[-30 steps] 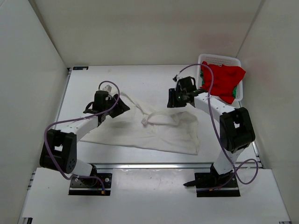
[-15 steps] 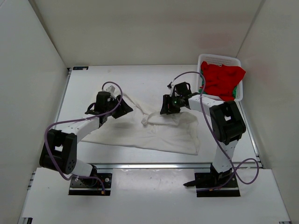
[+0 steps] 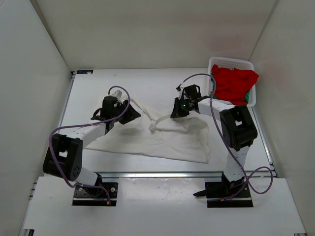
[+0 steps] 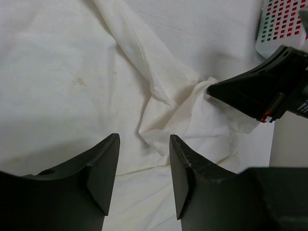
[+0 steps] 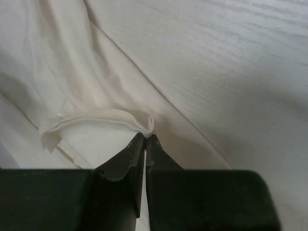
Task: Fold and stack the t-shirts
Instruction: Grap the side of the flattened tshirt furthest away from the robot with both arms
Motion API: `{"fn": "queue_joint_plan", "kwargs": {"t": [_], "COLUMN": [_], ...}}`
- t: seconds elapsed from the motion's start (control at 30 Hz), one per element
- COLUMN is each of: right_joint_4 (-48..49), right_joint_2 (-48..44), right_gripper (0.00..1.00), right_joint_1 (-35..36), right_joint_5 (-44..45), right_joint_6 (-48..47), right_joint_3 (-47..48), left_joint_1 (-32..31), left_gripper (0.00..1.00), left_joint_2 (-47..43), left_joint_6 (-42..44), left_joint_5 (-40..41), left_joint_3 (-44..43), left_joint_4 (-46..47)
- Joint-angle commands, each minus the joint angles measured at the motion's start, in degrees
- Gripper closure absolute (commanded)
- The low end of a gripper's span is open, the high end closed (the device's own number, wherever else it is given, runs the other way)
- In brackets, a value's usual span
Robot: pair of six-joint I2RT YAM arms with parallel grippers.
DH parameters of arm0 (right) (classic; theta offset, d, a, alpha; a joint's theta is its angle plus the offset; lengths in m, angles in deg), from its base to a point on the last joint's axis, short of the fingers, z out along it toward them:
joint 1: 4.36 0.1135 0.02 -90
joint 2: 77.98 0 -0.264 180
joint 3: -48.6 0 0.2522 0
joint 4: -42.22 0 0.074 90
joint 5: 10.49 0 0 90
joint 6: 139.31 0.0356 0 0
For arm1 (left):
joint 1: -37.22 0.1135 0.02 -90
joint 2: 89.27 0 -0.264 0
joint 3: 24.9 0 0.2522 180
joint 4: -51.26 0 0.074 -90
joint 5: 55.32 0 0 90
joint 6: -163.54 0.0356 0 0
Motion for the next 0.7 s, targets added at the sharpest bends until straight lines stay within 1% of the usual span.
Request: {"fn": "queue_joint_plan", "kwargs": {"t": [0.0,0.03,0.07,0.1,0.13,0.17,0.2,0.23,0.27,0.3,0.33,0.37,0.4,0.47,0.5,0.57,0.6,0.67], "right_joint_4": [0.6,-0.1,-0.1,0.6,0.6,1.3,1.4,1.6,2.5,3.2,3.0,1.9,0.7,0.3,0.9,2.3,2.5,1.4], "right_joint_2": [-5.7,-7.1,-11.5,-13.3,-15.1,-18.0,-21.4,-22.9,-26.1,-27.5,-28.6,-30.4,-31.9,-34.3,-35.4,-36.1,-35.7,-34.9], "right_gripper": [1.0,0.99,1.0,1.0,1.0,0.99,0.95,0.92,0.83,0.77,0.72,0.62,0.57,0.57,0.63,0.7,0.71,0.68], "right_joint_1": [1.6,2.9,4.5,5.4,7.4,9.7,10.2,11.9,13.2,13.9,14.7,15.0,15.3,12.8,11.5,8.1,7.9,9.3], "right_joint_5": [5.3,8.0,10.2,13.0,13.4,14.9,15.2,14.1,12.2,11.5,10.4,10.8,11.4,11.6,11.1,8.9,8.7,9.6], "right_joint_6": [-2.0,-2.8,-3.4,-3.5,-3.5,-3.0,-2.2,-0.6,1.1,1.8,2.5,2.6,2.7,2.6,3.6,4.4,4.7,3.0], "right_joint_3": [2.8,2.4,-0.3,-2.1,-3.7,-7.7,-12.2,-13.9,-18.0,-22.1,-23.0,-24.6,-25.5,-25.4,-25.8,-25.8,-25.7,-25.2], "left_joint_1": [-1.0,-1.1,-1.2,-1.2,-0.9,-1.0,-0.9,-0.5,-0.1,0.5,0.5,1.0,1.0,1.2,0.8,0.3,0.1,0.1], "left_gripper": [0.43,0.44,0.44,0.44,0.44,0.44,0.44,0.44,0.44,0.44,0.44,0.44,0.45,0.44,0.45,0.45,0.45,0.45], "left_joint_2": [1.3,1.7,1.8,1.4,1.6,1.1,1.1,0.6,0.1,-0.3,-0.8,-0.9,-1.3,-1.4,-1.5,-1.5,-1.6,-2.1], "left_joint_6": [-0.9,-1.4,-1.1,-1.6,-1.7,-1.7,-1.6,-1.6,-1.6,-1.7,-1.3,-1.6,-1.7,-1.7,-1.7,-1.7,-1.6,-1.4], "left_joint_5": [-0.8,-1.0,-1.6,-1.3,-1.2,-1.0,-1.0,-1.2,-1.2,-1.4,-1.3,-1.2,-1.0,-1.4,-0.8,-0.6,-0.9,-0.5], "left_joint_3": [-1.7,-1.9,-1.6,-1.7,-1.5,-1.4,-0.6,-0.3,-0.2,0.3,0.3,0.5,0.8,0.6,0.5,0.1,0.2,0.6], "left_joint_4": [1.8,2.1,2.4,2.5,2.4,2.4,2.3,2.3,2.1,2.0,2.0,2.2,1.8,1.8,1.8,1.4,1.5,1.4]}}
